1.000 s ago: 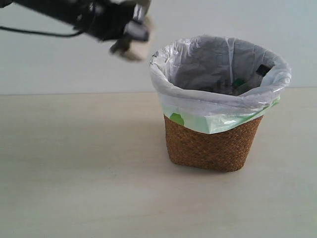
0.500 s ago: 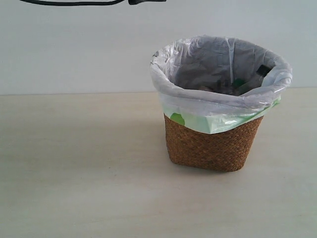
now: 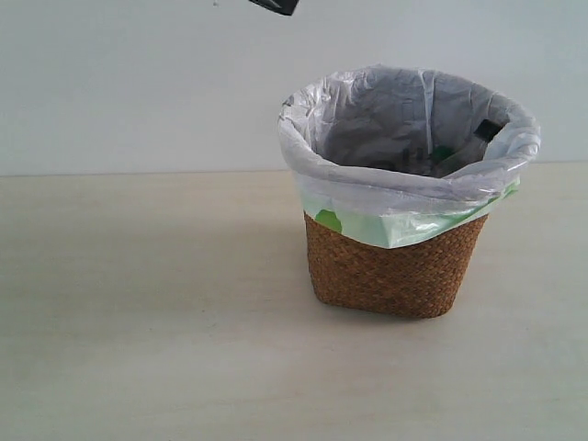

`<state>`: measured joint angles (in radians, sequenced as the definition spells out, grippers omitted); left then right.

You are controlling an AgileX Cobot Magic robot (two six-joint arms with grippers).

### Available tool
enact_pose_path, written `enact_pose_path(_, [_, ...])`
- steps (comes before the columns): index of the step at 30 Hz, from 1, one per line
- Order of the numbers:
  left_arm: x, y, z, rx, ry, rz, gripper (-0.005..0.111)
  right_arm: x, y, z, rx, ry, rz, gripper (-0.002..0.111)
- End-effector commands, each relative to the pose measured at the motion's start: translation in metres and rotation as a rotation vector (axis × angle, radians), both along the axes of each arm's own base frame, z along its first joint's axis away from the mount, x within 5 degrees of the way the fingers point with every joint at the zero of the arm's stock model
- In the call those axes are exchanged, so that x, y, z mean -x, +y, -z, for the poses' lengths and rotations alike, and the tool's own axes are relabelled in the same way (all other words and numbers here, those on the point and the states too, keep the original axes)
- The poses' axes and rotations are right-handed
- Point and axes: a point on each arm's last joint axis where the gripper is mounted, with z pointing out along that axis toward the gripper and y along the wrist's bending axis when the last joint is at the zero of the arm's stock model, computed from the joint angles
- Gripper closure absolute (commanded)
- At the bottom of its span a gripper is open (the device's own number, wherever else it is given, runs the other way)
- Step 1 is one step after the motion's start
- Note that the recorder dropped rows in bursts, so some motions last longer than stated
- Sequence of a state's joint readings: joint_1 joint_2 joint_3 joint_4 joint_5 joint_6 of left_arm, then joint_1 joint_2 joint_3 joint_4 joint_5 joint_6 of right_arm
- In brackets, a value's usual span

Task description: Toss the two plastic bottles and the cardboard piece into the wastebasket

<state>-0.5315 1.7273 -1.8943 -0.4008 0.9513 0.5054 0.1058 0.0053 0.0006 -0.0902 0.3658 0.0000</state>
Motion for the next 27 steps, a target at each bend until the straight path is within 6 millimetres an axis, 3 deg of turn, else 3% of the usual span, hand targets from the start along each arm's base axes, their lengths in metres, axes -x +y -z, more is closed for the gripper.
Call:
enact_pose_path(1, [0.03, 0.026, -0.026, 0.032, -0.127, -0.069, 0.103, 0.0, 0.0, -0.001, -0.003, -0.012, 0.004, 0.108])
enact_pose_path(5, [0.071, 0.084, -0.041, 0.128, -0.29, -0.238, 0.103, 0.0, 0.0, -0.001, -0.003, -0.012, 0.004, 0.108])
enact_pose_path(7, [0.102, 0.115, -0.035, 0.172, -0.352, -0.321, 0.103, 0.0, 0.0, -0.001, -0.003, -0.012, 0.004, 0.108])
enact_pose_path(8, [0.11, 0.12, -0.034, 0.189, -0.378, -0.333, 0.103, 0.0, 0.0, -0.001, -0.003, -0.012, 0.004, 0.108])
enact_pose_path(11, [0.166, 0.147, -0.025, 0.326, -0.512, -0.389, 0.103, 0.0, 0.0, -0.001, -0.001, -0.012, 0.004, 0.108])
enact_pose_path(18, [0.247, 0.181, 0.015, 0.484, -0.589, -0.406, 0.103, 0.0, 0.0, -0.001, -0.001, -0.012, 0.004, 0.108])
enact_pose_path(27, [0.303, 0.205, 0.042, 0.595, -0.717, -0.397, 0.103, 0.0, 0.0, -0.001, -0.001, -0.012, 0.004, 0.108])
